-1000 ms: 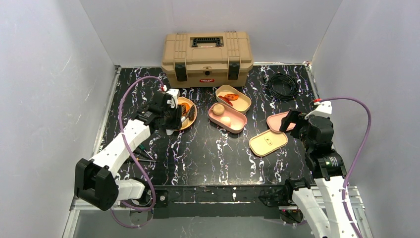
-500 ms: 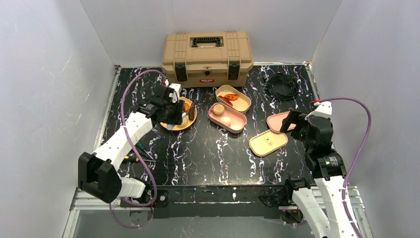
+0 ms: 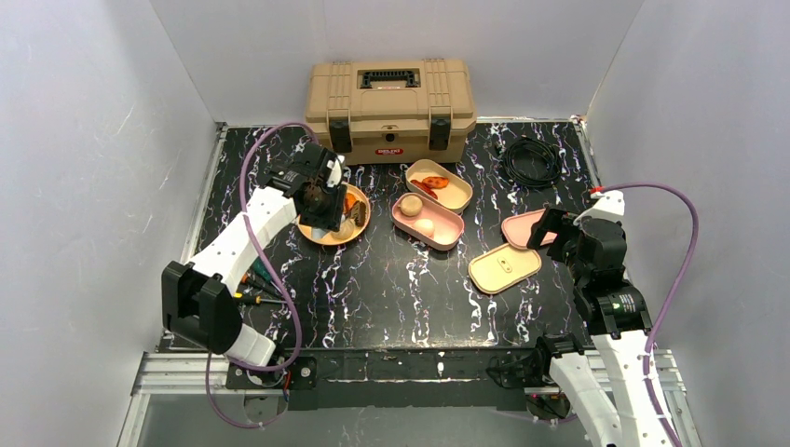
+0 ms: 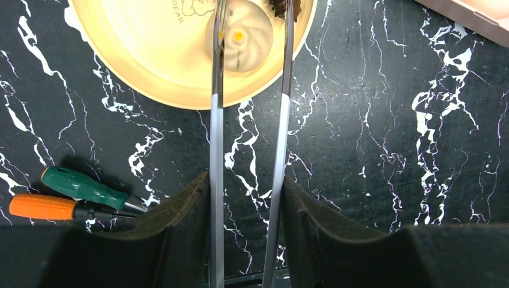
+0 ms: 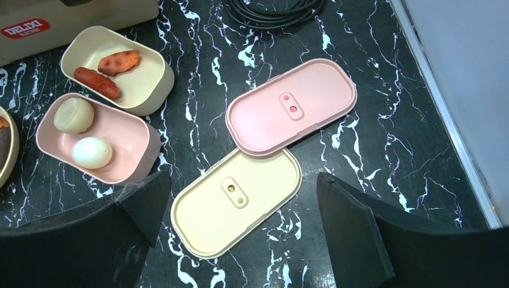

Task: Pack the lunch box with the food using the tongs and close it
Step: Pick up the fake food from the plate.

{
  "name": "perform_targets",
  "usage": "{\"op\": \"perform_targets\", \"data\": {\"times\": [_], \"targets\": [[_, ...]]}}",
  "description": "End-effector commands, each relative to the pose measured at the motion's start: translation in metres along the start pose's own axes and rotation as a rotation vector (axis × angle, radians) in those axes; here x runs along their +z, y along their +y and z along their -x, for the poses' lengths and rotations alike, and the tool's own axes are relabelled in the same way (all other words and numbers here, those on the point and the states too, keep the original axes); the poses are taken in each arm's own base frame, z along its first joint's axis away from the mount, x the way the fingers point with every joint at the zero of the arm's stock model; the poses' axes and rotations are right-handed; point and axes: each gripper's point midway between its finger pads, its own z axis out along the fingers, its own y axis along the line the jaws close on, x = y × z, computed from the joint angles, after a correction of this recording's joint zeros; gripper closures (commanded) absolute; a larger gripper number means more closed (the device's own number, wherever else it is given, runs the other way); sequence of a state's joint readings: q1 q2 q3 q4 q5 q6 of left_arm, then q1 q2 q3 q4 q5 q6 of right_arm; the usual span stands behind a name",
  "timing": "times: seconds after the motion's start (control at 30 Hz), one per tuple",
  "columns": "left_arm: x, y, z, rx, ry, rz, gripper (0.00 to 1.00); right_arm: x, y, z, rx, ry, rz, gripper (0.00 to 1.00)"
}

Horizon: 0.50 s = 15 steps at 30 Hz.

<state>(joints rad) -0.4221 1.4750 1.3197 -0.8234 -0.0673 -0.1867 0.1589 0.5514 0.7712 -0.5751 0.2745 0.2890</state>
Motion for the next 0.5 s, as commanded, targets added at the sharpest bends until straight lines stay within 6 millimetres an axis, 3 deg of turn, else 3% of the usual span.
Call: {"op": "perform_targets", "data": {"times": [0.0, 0.47], "targets": [[-0.01, -0.009, 0.005, 0.011, 0.009, -0.026, 0.6, -0.003, 0.004, 0.022, 0.011, -0.065, 0.014, 0.0], [0.001, -0.019, 0.012, 0.022, 0.029, -0.019, 0.62, -0.003, 0.006, 0.021, 0.012, -0.064, 0.021, 0.0]]}}
